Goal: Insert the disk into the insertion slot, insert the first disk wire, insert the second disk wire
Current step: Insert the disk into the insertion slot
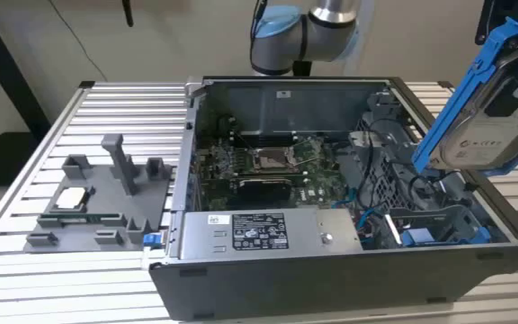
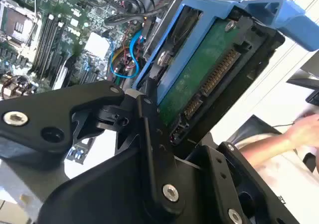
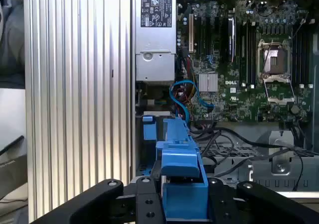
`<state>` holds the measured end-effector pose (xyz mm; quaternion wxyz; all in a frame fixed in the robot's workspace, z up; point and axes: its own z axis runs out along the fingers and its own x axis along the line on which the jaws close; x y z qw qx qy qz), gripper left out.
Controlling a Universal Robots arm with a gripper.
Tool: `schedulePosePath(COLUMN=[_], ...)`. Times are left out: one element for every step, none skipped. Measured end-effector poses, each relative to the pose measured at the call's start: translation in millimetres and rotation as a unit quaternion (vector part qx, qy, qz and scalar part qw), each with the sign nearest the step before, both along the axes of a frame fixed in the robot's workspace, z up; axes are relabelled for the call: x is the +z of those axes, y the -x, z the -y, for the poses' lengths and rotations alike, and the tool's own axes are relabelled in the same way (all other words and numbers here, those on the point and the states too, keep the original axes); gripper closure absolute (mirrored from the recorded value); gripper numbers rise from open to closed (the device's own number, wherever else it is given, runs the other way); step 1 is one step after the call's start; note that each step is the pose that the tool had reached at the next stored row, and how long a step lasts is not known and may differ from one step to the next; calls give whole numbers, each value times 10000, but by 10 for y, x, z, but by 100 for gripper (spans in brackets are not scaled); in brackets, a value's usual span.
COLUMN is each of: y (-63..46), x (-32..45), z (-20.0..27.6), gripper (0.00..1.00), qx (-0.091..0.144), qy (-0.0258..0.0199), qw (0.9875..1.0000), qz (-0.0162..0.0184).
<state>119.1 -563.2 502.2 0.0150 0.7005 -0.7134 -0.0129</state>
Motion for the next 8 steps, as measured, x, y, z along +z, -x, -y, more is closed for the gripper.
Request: schedulePosePath(y=[0,0,0,0,0,0,0,0], x=[0,3,5,5,5,5,4,0], z=[0,0,0,0,0,0,0,0], gripper=[67,67,67,67,67,67,67,67], qx=[0,0,0,0,0,0,0,0], qy=[0,0,0,0,0,0,0,0], qw=[10000,10000,10000,10000,10000,10000,10000,10000], qz=[0,0,0,0,0,0,0,0])
